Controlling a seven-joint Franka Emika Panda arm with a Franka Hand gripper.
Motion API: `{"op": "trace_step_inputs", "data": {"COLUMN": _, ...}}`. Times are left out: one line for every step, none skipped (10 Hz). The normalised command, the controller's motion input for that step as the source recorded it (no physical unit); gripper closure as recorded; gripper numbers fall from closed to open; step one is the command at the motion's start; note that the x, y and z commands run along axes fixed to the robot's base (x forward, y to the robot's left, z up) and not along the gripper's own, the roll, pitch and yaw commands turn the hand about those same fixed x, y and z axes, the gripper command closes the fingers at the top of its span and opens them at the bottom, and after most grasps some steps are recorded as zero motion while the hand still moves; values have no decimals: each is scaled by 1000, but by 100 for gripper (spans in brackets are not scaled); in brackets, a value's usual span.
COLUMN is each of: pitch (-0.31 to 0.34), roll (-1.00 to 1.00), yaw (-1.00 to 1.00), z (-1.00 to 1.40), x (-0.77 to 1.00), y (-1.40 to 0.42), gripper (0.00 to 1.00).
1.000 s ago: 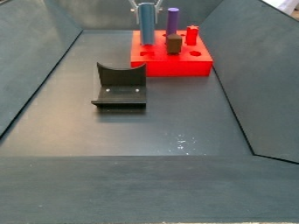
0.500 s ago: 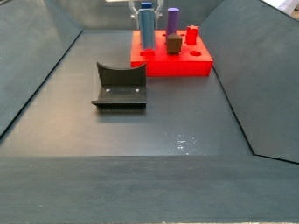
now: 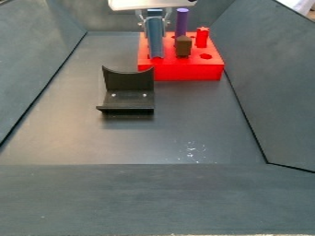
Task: Pick up the arch object. Move up. Place the arch object on the fixture. Regrasp the arch object. Rotate the arch object. Move to above the board. Insert the arch object.
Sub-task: Insert the arch object.
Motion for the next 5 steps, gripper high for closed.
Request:
{"op": "trace_step_inputs", "data": {"pitch": 0, "roll": -103, "yaw": 74, "z": -177, "x": 0, "y": 0, "gripper": 100}}
{"op": "trace_step_inputs", "data": {"pitch": 0, "roll": -167, "yaw": 23, "z": -177, "x": 0, "y": 0, "gripper": 100}}
{"op": "trace_step_inputs", "data": {"pitch": 0, "roll": -209, "yaw": 0, "z": -137, "x": 9, "y": 0, "gripper": 100}}
{"op": "trace_step_inputs", "data": {"pitch": 0, "roll": -210, "yaw": 0, "z": -160, "x": 103, "y": 0, "gripper": 100}}
{"op": "trace_step_inputs", "data": {"pitch": 0, "roll": -174, "yaw": -17, "z": -191, "x": 89, "y": 0, "gripper": 100}}
